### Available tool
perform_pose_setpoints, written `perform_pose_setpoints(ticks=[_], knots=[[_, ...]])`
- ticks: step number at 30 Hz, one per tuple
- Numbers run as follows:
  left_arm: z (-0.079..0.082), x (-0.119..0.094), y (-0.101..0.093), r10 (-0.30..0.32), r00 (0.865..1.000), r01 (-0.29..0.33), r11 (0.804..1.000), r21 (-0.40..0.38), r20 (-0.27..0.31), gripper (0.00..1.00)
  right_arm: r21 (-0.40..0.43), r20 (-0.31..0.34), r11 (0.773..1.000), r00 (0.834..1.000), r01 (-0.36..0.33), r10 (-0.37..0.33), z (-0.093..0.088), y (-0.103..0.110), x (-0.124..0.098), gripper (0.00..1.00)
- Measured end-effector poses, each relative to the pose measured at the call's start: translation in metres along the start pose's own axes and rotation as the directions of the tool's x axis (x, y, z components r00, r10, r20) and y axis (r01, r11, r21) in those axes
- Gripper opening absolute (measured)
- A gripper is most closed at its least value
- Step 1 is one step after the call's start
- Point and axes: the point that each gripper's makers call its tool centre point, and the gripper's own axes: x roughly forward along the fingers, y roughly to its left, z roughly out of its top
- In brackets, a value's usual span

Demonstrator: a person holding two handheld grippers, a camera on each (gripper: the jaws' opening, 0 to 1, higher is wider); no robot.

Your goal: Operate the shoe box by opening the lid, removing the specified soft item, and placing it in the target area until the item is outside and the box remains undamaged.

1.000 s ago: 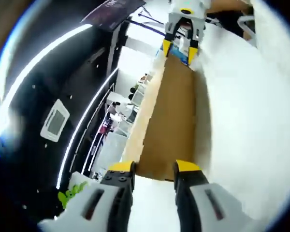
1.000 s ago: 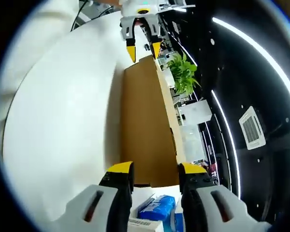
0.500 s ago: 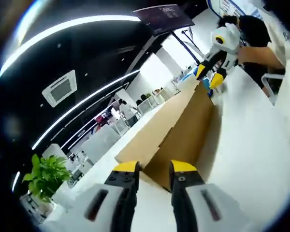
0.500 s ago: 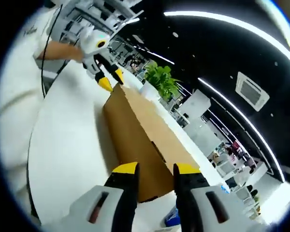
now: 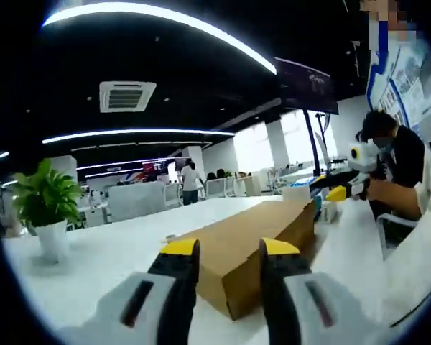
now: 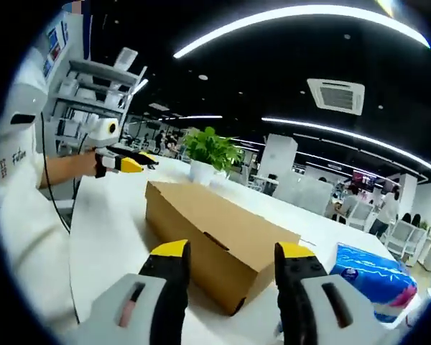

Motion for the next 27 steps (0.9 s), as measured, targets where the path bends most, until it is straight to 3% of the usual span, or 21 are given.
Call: perform_pose_setpoints(ticks=[3, 6, 12, 16, 18, 21, 23, 27], knots=[[0.009, 0.001, 0.001, -0.003, 0.998, 0.01, 0.994, -0.109, 0.064, 0.56, 0.031, 0.013, 1.0, 1.0, 0.004, -0.005, 0.0, -0.003, -0.002, 0.6], [0.016, 0.0, -0.001, -0.033, 0.993, 0.057, 0.972, -0.229, 0.11, 0.64, 0.086, 0.015, 0.996, 1.0, 0.008, -0.01, -0.001, -0.004, -0.003, 0.67], [0.002, 0.006, -0.003, -0.043, 0.998, 0.052, 0.982, -0.182, 0.048, 0.84, 0.086, 0.06, 0.996, 0.998, 0.023, -0.028, 0.005, -0.004, 0.001, 0.78], [-0.003, 0.006, 0.0, -0.021, 0.999, 0.027, 0.983, -0.183, 0.031, 0.85, 0.111, 0.055, 0.994, 0.998, 0.004, -0.01, 0.003, 0.0, 0.003, 0.75], [-0.019, 0.005, 0.013, 0.044, 0.999, -0.048, 0.99, -0.129, -0.032, 0.87, 0.131, 0.034, 0.991, 0.999, 0.019, -0.023, -0.001, -0.002, 0.005, 0.71], [-0.031, 0.005, 0.016, 0.079, 0.993, -0.088, 0.99, -0.111, -0.088, 0.84, 0.128, 0.007, 0.99, 0.998, 0.057, -0.059, -0.007, -0.009, 0.008, 0.69], [-0.035, 0.007, 0.019, 0.097, 0.991, -0.11, 0.984, -0.139, -0.097, 0.83, 0.149, -0.015, 0.987, 0.998, 0.067, -0.066, -0.012, -0.011, 0.01, 0.71], [-0.032, 0.01, 0.017, 0.074, 0.995, -0.086, 0.977, -0.197, -0.066, 0.74, 0.166, -0.054, 0.982, 0.995, 0.086, -0.079, -0.021, -0.014, 0.017, 0.71]])
